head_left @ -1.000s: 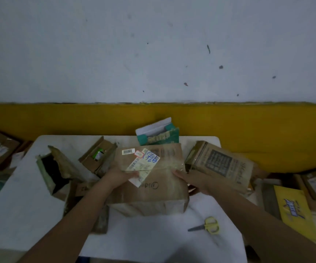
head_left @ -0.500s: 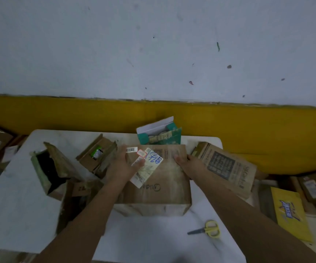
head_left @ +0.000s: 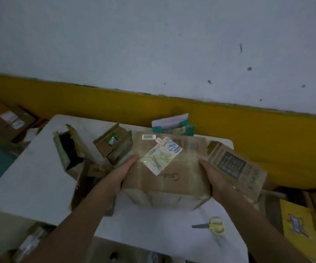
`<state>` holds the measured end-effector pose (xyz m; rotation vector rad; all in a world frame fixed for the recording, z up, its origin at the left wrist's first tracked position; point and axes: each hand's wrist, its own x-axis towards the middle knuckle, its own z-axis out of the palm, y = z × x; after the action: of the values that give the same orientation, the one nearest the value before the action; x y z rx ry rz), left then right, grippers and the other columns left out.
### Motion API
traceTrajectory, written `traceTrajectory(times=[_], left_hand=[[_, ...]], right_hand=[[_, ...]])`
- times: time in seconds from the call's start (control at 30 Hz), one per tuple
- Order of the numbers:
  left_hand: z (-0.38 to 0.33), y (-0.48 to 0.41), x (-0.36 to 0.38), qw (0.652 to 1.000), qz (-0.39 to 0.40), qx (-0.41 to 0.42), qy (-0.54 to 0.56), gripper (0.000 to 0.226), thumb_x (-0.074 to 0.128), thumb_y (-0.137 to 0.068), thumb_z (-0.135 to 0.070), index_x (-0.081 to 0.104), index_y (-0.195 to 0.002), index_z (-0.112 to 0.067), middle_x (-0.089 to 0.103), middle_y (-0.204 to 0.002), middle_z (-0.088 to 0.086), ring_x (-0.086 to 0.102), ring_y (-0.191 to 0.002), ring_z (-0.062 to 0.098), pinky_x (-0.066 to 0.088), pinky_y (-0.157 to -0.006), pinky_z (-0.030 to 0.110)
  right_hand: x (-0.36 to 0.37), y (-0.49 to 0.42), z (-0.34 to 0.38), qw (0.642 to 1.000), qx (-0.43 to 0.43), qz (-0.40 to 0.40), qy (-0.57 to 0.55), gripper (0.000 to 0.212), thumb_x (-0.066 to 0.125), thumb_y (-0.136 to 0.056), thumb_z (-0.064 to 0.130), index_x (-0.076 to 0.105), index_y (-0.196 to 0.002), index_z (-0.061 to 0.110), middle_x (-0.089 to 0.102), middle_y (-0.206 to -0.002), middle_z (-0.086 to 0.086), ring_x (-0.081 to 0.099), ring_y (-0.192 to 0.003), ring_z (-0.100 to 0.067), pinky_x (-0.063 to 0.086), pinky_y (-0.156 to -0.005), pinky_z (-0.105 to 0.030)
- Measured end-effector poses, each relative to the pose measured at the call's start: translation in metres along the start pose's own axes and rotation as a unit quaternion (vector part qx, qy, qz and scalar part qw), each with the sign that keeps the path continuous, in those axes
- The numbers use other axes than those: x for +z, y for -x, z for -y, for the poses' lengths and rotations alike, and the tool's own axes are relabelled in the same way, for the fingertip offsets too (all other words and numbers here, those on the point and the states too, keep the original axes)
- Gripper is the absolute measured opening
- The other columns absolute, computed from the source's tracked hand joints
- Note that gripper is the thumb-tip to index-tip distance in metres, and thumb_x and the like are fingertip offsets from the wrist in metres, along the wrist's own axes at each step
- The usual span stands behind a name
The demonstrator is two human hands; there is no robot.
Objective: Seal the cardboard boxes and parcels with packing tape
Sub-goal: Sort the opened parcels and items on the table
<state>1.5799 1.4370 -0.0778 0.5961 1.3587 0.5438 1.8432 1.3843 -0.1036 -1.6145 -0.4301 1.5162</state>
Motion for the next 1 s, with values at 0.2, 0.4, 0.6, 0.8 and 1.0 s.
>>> traceTrajectory(times=[0.2, 0.4, 0.6, 0.8, 1.0], left_hand=[[-0.03, 0.045, -0.009, 0.997, 0.017, 0.066, 0.048, 0.041, 0.059, -0.093, -0.051, 0.07, -0.115, -0.018, 0.075, -0.108, 0.009, 0.072, -0.095, 0.025, 0.056, -0.087, 0.04], [-0.08, 0.084, -0.045, 0.985, -0.02, 0.155, 0.074, 0.052, 0.057, -0.093, -0.056, 0.064, -0.129, -0.019, 0.071, -0.119, 0.009, 0.067, -0.113, 0.028, 0.052, -0.099, 0.044], [-0.141, 0.119, -0.108, 0.962, -0.062, 0.253, 0.08, 0.045, 0.049, -0.099, -0.049, 0.063, -0.129, -0.018, 0.074, -0.111, 0.006, 0.073, -0.096, 0.021, 0.06, -0.077, 0.034], [-0.193, 0.101, -0.215, 0.95, -0.09, 0.277, 0.113, 0.044, 0.051, -0.098, -0.051, 0.065, -0.125, -0.019, 0.075, -0.11, 0.005, 0.073, -0.093, 0.02, 0.06, -0.077, 0.035], [-0.246, 0.039, -0.365, 0.942, -0.129, 0.262, 0.166, 0.046, 0.052, -0.097, -0.053, 0.065, -0.128, -0.02, 0.076, -0.105, 0.005, 0.073, -0.09, 0.02, 0.058, -0.086, 0.038]], right_hand=[[0.007, 0.046, 0.07, 0.998, -0.055, 0.034, 0.024, 0.029, 0.052, -0.099, 0.044, 0.069, -0.095, 0.02, 0.076, -0.076, 0.001, 0.072, -0.063, -0.012, 0.057, -0.061, -0.032], [0.071, 0.064, 0.152, 0.986, -0.106, 0.067, 0.106, 0.037, 0.051, -0.096, 0.054, 0.069, -0.096, 0.022, 0.076, -0.084, 0.0, 0.071, -0.069, -0.013, 0.054, -0.06, -0.029], [0.164, 0.069, 0.205, 0.966, -0.172, 0.133, 0.141, 0.04, 0.047, -0.098, 0.054, 0.065, -0.088, 0.021, 0.073, -0.07, 0.004, 0.069, -0.055, -0.009, 0.051, -0.042, -0.021], [0.299, 0.043, 0.238, 0.943, -0.21, 0.176, 0.186, 0.037, 0.052, -0.095, 0.055, 0.065, -0.097, 0.02, 0.072, -0.093, 0.001, 0.069, -0.082, -0.013, 0.054, -0.061, -0.029], [0.479, -0.027, 0.249, 0.918, -0.229, 0.198, 0.255, 0.04, 0.051, -0.097, 0.053, 0.064, -0.103, 0.017, 0.07, -0.095, -0.001, 0.069, -0.081, -0.015, 0.053, -0.058, -0.028]])
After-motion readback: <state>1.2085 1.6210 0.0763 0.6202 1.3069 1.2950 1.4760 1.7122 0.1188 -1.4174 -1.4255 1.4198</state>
